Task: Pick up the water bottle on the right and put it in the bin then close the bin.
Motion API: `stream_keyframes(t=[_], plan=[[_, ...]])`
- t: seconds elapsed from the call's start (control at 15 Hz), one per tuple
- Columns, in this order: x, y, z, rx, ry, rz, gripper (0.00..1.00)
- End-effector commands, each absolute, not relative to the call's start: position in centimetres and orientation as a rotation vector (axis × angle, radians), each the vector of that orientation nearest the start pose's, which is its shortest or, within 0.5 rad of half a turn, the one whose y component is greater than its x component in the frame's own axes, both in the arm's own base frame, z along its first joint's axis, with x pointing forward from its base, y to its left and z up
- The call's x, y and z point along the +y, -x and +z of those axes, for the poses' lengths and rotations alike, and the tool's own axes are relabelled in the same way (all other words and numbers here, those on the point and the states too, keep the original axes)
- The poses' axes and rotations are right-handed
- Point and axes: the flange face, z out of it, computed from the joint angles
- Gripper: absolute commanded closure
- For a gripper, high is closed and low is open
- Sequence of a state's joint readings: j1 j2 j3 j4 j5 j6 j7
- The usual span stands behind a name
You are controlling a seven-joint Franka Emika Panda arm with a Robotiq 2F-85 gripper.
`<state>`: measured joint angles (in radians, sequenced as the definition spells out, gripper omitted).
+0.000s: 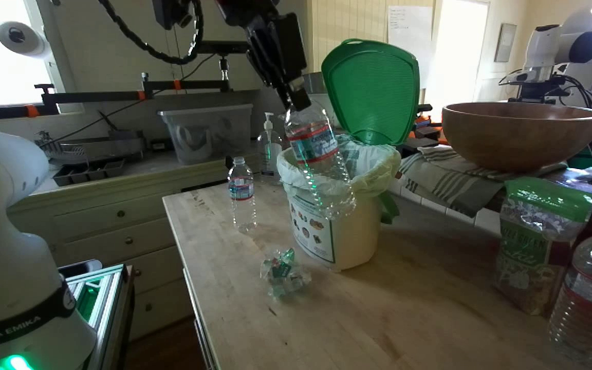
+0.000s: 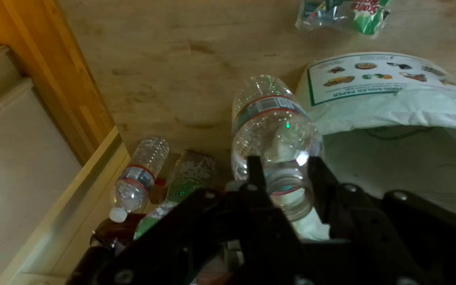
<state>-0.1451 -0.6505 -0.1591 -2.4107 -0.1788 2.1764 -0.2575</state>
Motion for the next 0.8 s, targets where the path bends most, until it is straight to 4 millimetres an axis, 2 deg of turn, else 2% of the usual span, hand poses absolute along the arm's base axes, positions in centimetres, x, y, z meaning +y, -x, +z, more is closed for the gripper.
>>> stream_keyframes(t=[0.0,0.47,0.73], plan=[[-11.3,-37.4,59.7,-0.163,3.228,-0.721,0.92],[-7.1,-38.8,62.3,-0.328,3.194,-0.814,0.92],[-5.7,-40.5,62.1,-0.371,3.118,-0.847,0.92]])
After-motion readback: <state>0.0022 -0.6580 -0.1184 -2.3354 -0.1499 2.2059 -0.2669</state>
